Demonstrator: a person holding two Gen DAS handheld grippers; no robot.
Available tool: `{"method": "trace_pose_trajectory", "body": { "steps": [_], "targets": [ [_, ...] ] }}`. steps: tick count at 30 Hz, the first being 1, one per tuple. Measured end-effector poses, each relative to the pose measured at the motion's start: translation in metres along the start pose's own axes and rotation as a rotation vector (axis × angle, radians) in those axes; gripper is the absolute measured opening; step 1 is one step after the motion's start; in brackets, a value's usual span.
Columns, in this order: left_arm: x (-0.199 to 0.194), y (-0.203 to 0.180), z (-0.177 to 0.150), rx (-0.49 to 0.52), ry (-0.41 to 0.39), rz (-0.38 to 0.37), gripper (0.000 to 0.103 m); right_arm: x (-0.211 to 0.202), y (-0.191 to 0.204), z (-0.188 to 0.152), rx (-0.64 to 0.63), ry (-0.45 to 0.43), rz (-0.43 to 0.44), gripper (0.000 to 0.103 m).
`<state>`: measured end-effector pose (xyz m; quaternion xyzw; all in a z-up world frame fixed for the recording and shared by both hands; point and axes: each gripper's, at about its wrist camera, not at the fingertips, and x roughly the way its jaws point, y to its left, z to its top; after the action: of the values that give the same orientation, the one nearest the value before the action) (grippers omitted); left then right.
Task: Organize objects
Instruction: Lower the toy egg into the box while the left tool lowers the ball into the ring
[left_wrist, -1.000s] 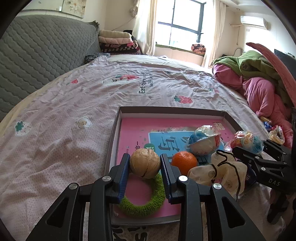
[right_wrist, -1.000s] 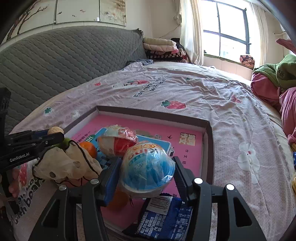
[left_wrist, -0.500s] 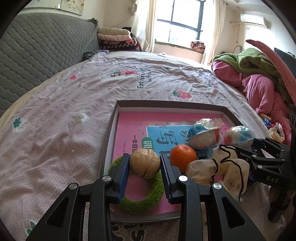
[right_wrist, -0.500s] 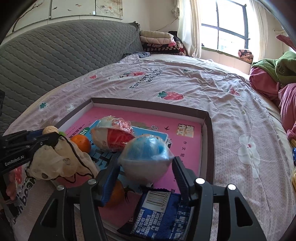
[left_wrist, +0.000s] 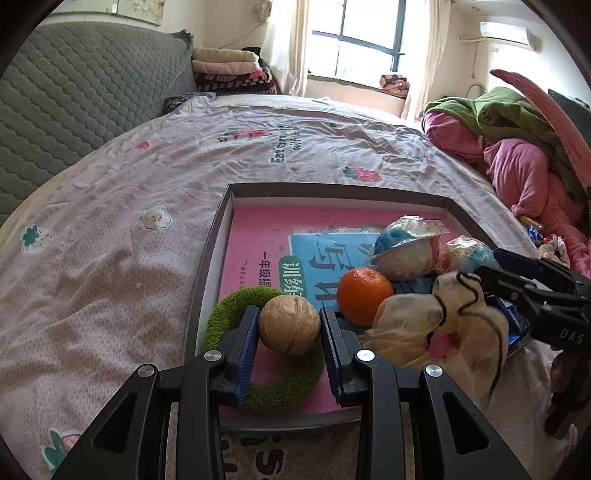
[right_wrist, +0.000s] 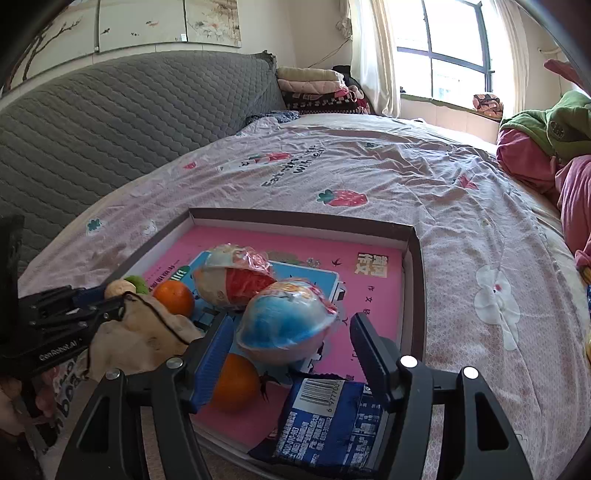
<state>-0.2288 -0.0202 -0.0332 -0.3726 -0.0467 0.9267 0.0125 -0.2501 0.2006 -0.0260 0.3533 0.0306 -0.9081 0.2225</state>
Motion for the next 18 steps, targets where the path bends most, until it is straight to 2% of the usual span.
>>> {"method": "trace_pose_trajectory", "body": {
  "steps": [6,10,18],
  "targets": [
    [0.001,0.001,-0.002,0.003,0.008,0.008,0.034,-0.007,0.001,0.001,0.012,-0.012,0.01,0.065],
    [0.0,0.004,-0.004,-0.007,0.011,0.017,0.041,-0.009,0.002,0.001,0.011,-0.014,0.015,0.065],
    [-0.006,0.007,-0.005,-0.014,0.005,0.026,0.042,-0.014,0.007,0.002,0.008,-0.028,0.023,0.065]
  ]
}}
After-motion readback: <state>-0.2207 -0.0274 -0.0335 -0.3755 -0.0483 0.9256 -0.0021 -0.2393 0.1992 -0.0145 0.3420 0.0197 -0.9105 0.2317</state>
